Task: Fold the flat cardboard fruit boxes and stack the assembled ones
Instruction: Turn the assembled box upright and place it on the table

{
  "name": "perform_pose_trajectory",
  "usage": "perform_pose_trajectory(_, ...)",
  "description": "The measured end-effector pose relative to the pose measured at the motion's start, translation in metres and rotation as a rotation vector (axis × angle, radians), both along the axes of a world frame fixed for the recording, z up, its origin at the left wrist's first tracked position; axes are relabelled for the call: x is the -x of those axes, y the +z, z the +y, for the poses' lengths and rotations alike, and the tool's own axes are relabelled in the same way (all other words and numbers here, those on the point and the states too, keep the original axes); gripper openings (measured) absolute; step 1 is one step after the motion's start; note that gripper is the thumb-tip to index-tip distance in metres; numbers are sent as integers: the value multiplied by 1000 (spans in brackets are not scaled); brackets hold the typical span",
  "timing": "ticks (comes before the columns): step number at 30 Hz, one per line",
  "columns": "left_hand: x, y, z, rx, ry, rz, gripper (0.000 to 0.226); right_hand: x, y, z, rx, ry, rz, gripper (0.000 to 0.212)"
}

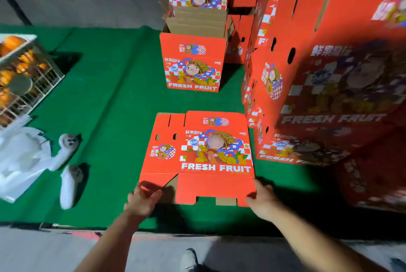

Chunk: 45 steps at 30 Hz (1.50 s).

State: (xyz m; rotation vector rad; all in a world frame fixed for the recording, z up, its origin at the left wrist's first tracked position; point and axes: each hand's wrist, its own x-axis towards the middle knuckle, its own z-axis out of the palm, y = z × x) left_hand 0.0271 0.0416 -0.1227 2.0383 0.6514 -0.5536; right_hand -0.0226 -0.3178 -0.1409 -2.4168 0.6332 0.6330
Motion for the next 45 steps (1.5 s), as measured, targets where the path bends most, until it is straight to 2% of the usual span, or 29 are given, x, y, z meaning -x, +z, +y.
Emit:
perform_pose_trajectory(2,8,-13,-2,-193,-9,16,76,16,-11,3,47,89,56,71)
perform_pose_trajectory(3,12,-13,-1,-245,42,27,80,19,-14,4,53,74,36,73)
perform_pose_trajectory(5,20,-6,-1,-210,70,-10,52,20,-11,4,-13,-81,-63,66)
perform_pose_trajectory(8,31,16,-5,105,209,-175,19,16,-1,2,-219,-288,-166,68)
perform_pose_trajectory(11,37,42,-8,120,189,-313,10,11,15,9,-290,-281,-354,88)
perform_pose_trajectory(12,38,54,-11,142,179,-361,8,8,24,10,-294,-296,-451,87)
perform_pose_trajectory(14,39,81,-15,156,147,-445,9,-2,45,6,-272,-377,-665,64)
perform_pose_trajectory(16,39,103,-17,122,92,-474,24,-11,70,0,-206,-417,-852,34)
perform_pose_trajectory(18,37,114,-17,82,-17,-427,40,-17,95,-1,-194,-364,-973,23)
perform_pose_trajectory(21,40,117,-14,64,-238,-485,53,-22,121,7,-194,-189,-947,26)
perform_pose_trajectory(24,40,108,-8,-54,-239,-676,30,-24,138,16,-383,-209,-884,18)
perform_pose_trajectory(25,38,104,-4,-22,-168,-695,26,-23,142,20,-453,-255,-867,20)
perform_pose_trajectory(28,33,91,3,323,121,-609,29,-17,139,29,-575,-350,-752,38)
perform_pose_trajectory(30,30,79,6,406,117,-541,48,-14,137,36,-573,-359,-742,45)
perform_pose_trajectory(32,27,66,8,354,23,-479,68,-10,137,45,-535,-363,-770,51)
perform_pose_trajectory(34,28,58,6,324,-80,-444,61,-3,133,55,-487,-302,-744,74)
perform_pose_trajectory(36,35,57,1,326,-140,-384,49,7,129,66,-284,-161,-678,96)
perform_pose_trajectory(39,43,66,-5,264,-246,-389,67,15,125,75,94,92,-711,113)
perform_pose_trajectory(41,38,68,0,90,-193,-474,67,13,131,70,117,162,-863,109)
perform_pose_trajectory(43,27,76,8,-124,-96,-589,64,8,145,62,-75,62,-976,88)
perform_pose_trajectory(44,20,82,10,-66,-42,-656,64,5,155,59,-194,-10,-991,74)
perform_pose_trajectory(45,13,90,10,88,11,-718,62,1,165,59,-263,-69,-991,61)
